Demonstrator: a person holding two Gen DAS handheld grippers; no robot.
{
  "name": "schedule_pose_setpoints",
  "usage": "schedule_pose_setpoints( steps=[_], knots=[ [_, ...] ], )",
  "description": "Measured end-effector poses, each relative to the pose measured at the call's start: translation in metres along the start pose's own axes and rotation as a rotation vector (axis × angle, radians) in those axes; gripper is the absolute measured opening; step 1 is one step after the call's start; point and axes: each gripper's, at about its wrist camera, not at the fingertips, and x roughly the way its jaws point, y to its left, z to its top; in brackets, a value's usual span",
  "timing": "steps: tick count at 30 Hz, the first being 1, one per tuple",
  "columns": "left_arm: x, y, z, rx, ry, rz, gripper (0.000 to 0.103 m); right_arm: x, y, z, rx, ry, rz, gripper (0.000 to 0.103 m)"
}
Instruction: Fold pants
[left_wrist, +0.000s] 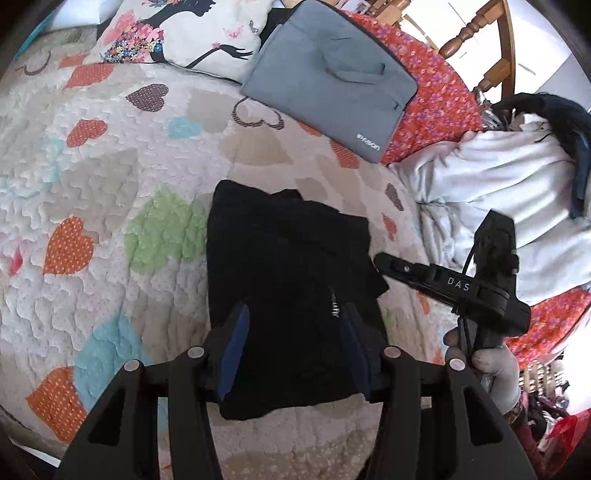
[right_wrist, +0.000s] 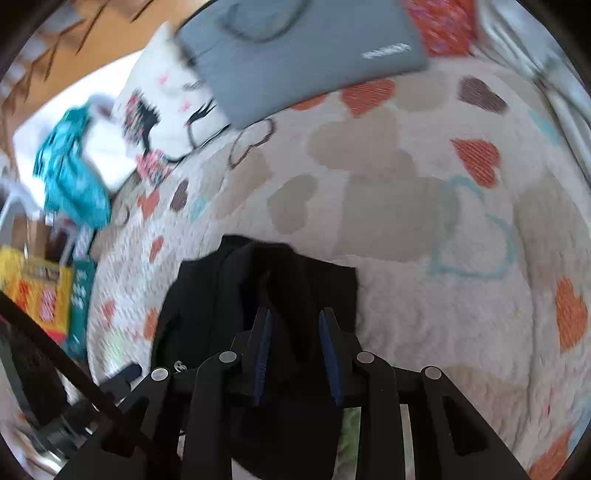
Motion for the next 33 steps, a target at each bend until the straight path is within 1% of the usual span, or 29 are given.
schedule_pose_setpoints(
  steps=[3, 4, 5, 6, 7, 8, 9, 11, 12, 15, 17, 20, 21, 23, 24, 25, 26, 27, 30, 31, 32, 33],
  knots=[
    [0.004, -0.003, -0.001, 0.037, -0.005, 0.038, 0.049, 0.015, 0.02, 0.001, -0.137, -0.051, -0.033, 0.031],
    [0.004, -0.003, -0.001, 0.046, -0.005, 0.052, 0.049, 0.022, 0.025, 0.0, -0.167, -0.049, -0.037, 0.031],
    [0.005, -0.003, -0.001, 0.05, -0.005, 0.06, 0.049, 0.028, 0.027, 0.0, -0.177, -0.035, -0.033, 0.031],
    [0.005, -0.001, -0.001, 0.049, -0.004, 0.061, 0.049, 0.037, 0.029, -0.001, -0.181, 0.018, -0.026, 0.027],
    [0.004, 0.0, 0.0, 0.044, -0.002, 0.058, 0.049, 0.041, 0.029, -0.001, -0.17, 0.045, -0.025, 0.019],
    [0.004, 0.002, 0.0, 0.041, -0.003, 0.057, 0.049, 0.04, 0.027, -0.001, -0.145, 0.063, -0.008, 0.009],
    [0.003, 0.004, 0.0, 0.037, -0.004, 0.055, 0.049, 0.033, 0.022, -0.001, -0.106, 0.065, 0.021, 0.009],
    [0.003, 0.009, 0.002, 0.02, -0.001, 0.044, 0.049, 0.017, 0.019, -0.004, -0.081, 0.053, 0.066, 0.008],
    [0.003, 0.01, 0.003, 0.013, 0.0, 0.038, 0.049, 0.006, 0.017, -0.006, -0.075, 0.044, 0.084, 0.005],
    [0.003, 0.014, 0.005, -0.015, 0.005, 0.005, 0.049, -0.024, 0.006, -0.016, -0.041, 0.029, 0.117, 0.005],
    [0.005, 0.013, 0.007, -0.025, 0.01, -0.009, 0.049, -0.036, -0.004, -0.024, -0.023, 0.033, 0.112, 0.005],
    [0.012, 0.006, 0.006, -0.013, 0.03, -0.024, 0.05, -0.038, -0.022, -0.037, 0.004, 0.06, 0.043, 0.005],
    [0.015, 0.002, 0.005, -0.002, 0.04, -0.021, 0.052, -0.034, -0.031, -0.042, 0.013, 0.074, -0.003, 0.005],
    [0.027, -0.006, 0.001, 0.029, 0.071, -0.017, 0.054, -0.027, -0.048, -0.046, 0.054, 0.092, -0.09, 0.012],
    [0.036, -0.009, -0.003, 0.043, 0.098, -0.007, 0.054, -0.024, -0.057, -0.048, 0.092, 0.093, -0.126, 0.021],
    [0.043, -0.011, -0.005, 0.048, 0.114, 0.002, 0.054, -0.026, -0.062, -0.049, 0.119, 0.079, -0.151, 0.024],
    [0.05, -0.012, -0.009, 0.052, 0.124, 0.013, 0.056, -0.031, -0.065, -0.049, 0.138, 0.057, -0.162, 0.024],
    [0.054, -0.013, -0.012, 0.057, 0.127, 0.023, 0.059, -0.039, -0.065, -0.049, 0.154, 0.024, -0.158, 0.024],
    [0.059, -0.013, -0.016, 0.065, 0.124, 0.039, 0.061, -0.064, -0.056, -0.049, 0.168, -0.072, -0.148, 0.031],
    [0.062, -0.013, -0.017, 0.064, 0.127, 0.05, 0.061, -0.07, -0.051, -0.047, 0.157, -0.101, -0.127, 0.032],
    [0.064, -0.012, -0.018, 0.064, 0.128, 0.058, 0.062, -0.074, -0.045, -0.046, 0.144, -0.118, -0.088, 0.032],
    [0.065, -0.011, -0.019, 0.063, 0.128, 0.066, 0.063, -0.076, -0.038, -0.044, 0.132, -0.124, -0.021, 0.032]
  ],
)
